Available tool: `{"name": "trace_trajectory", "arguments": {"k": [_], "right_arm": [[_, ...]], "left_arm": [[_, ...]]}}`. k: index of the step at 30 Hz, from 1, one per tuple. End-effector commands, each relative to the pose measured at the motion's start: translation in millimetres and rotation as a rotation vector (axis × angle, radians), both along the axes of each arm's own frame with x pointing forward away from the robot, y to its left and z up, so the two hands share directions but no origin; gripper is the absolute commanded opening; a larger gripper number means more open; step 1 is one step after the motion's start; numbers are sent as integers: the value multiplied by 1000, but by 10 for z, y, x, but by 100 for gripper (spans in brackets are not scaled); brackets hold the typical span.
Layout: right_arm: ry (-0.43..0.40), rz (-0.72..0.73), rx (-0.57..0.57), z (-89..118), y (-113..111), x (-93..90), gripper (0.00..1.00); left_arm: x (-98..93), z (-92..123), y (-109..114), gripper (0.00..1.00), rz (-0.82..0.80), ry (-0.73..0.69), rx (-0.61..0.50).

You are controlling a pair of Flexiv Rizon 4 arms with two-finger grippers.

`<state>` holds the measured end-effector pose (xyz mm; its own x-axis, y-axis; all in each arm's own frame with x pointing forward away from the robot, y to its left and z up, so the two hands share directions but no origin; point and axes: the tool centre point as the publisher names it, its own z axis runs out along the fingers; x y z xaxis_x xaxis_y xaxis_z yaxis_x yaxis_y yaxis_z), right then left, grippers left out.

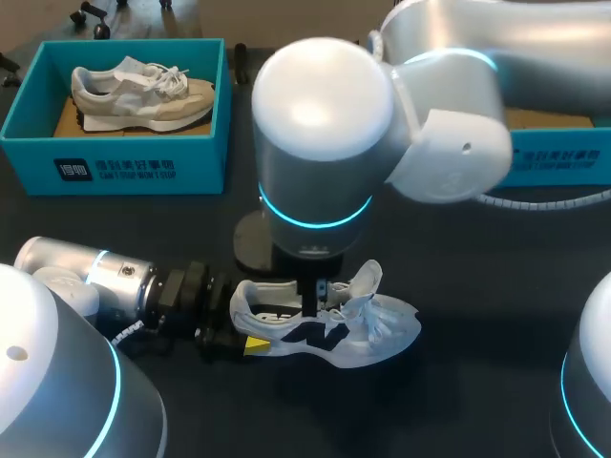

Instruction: Take the shoe out of the shoebox, open the shoe tongue, remove and reinsert the insole, then place the shoe into the shoebox

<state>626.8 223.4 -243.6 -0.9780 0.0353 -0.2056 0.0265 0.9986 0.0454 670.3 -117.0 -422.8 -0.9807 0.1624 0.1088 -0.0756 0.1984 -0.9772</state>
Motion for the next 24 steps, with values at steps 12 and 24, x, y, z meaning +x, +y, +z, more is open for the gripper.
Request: {"name": "trace_trajectory", "arguments": {"k": [12,24], "right_arm": [[20,41,-28,-254,324,137,0],[51,97,-55,-675,481,322,0]], "left_arm": [[6,-17,4,0,2,0,-1],[6,-17,4,0,2,0,-1]]}}
